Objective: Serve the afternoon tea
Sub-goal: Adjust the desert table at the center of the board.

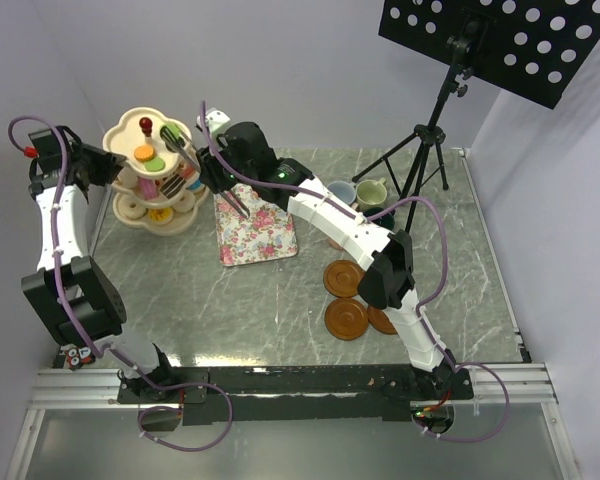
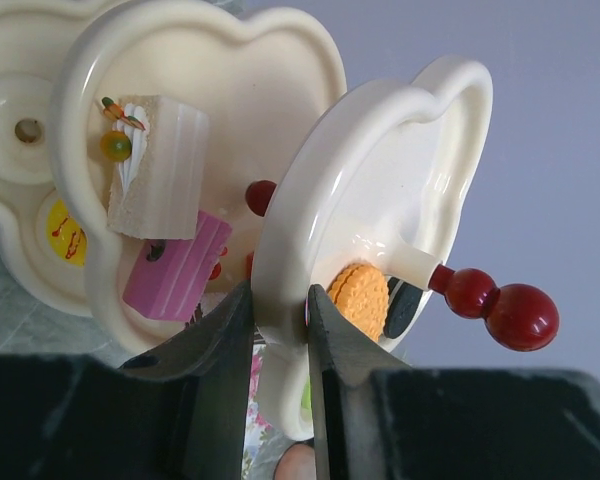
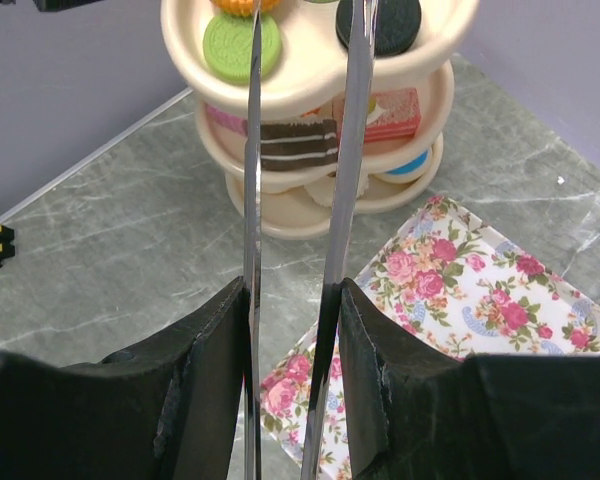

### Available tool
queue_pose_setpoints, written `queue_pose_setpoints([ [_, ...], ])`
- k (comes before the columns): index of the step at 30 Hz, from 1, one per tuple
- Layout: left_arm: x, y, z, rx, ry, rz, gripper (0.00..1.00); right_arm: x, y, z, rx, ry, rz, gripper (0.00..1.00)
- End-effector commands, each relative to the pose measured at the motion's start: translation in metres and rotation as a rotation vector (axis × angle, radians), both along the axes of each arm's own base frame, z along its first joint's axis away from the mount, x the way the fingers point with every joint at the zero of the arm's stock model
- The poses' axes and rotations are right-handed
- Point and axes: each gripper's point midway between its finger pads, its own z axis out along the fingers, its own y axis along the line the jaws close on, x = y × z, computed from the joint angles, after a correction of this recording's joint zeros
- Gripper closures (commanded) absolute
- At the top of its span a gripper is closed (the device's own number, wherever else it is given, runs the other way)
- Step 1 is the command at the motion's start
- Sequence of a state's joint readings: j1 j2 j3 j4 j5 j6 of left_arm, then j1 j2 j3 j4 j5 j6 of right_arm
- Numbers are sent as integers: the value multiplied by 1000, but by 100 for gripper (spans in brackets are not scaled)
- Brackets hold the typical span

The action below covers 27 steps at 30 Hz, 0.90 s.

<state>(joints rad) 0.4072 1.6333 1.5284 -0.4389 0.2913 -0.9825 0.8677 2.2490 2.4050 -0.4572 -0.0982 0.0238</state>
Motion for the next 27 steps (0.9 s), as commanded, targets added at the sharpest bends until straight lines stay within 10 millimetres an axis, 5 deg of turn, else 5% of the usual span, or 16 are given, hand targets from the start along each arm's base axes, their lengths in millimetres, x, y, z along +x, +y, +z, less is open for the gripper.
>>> queue_pose_setpoints([
  [1, -12, -27, 46, 9, -120, -77, 99, 3, 7, 25, 57, -56, 28, 66],
  [13, -12, -39, 47, 6, -120, -99, 99, 4, 10, 1, 18, -20, 34, 60],
  [27, -11, -38, 48, 10, -123, -97, 99, 5, 12, 3, 26, -21, 34, 46],
])
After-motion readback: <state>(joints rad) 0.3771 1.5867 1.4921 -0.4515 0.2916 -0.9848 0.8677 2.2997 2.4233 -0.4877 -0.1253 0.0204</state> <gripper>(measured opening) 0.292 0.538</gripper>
